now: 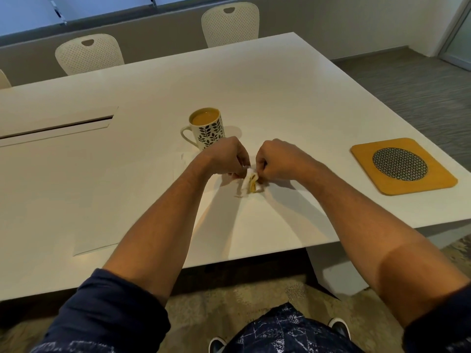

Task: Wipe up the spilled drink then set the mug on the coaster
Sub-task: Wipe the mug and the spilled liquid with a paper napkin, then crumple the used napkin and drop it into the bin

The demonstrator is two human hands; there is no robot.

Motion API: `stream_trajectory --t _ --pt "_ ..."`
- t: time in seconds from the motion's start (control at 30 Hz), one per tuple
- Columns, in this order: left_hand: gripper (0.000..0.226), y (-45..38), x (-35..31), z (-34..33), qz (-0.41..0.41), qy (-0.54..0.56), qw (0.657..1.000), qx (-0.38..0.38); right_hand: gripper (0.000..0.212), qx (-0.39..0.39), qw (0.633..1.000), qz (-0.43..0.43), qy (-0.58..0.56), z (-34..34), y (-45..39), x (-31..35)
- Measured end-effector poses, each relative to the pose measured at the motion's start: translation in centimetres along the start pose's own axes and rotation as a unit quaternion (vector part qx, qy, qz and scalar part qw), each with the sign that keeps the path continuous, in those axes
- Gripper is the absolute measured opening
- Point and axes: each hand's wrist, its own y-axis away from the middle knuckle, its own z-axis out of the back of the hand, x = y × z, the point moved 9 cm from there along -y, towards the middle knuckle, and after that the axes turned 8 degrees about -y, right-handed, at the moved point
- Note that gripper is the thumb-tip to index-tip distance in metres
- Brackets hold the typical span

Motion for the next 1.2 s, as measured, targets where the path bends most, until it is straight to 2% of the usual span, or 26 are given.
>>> stream_trajectory --t 0.2,0.3,0.4,0.5,0.6,0.7,0.93,1.2 --pt "0.013 -0.8 -1.7 2.4 -0.031 0.189 0.979 -0.065 0.011 -0.050 0.986 0.007 -0.162 6.4 1.5 -3.4" --pt "0.015 -1.6 -4.3 4.3 -0.063 0.275 0.955 -0.093 0.015 -0.115 0.959 0.013 -0.259 10.2 3.0 -5.5" --pt "0.016 -2.6 -7.6 5.6 -0.094 0.330 0.932 -0.113 0.021 -0.149 0.936 0.045 -0.315 12.7 4.6 -7.1" --pt "0.010 -3.8 -10.7 6.6 -0.108 0.367 0.916 -0.121 0.025 -0.199 0.900 0.077 -0.380 14.7 6.6 -8.6" --pt "0.008 -5.0 -13.9 6.9 -0.121 0.387 0.909 -0.100 0.025 -0.238 0.860 0.102 -0.440 16.3 8.5 -10.1" --pt "0.016 -6.1 -17.5 6.7 -0.146 0.390 0.906 -0.074 0.032 -0.286 0.837 0.104 -0.455 18.1 10.8 -12.2" --pt "0.019 -9.0 -26.1 5.0 -0.195 0.338 0.921 0.012 0.021 -0.398 0.806 0.033 -0.436 21.0 16.1 -19.1" --pt "0.033 -11.8 -35.6 0.5 -0.218 0.326 0.915 0.094 0.026 -0.482 0.747 -0.033 -0.458 22.0 23.0 -27.0"
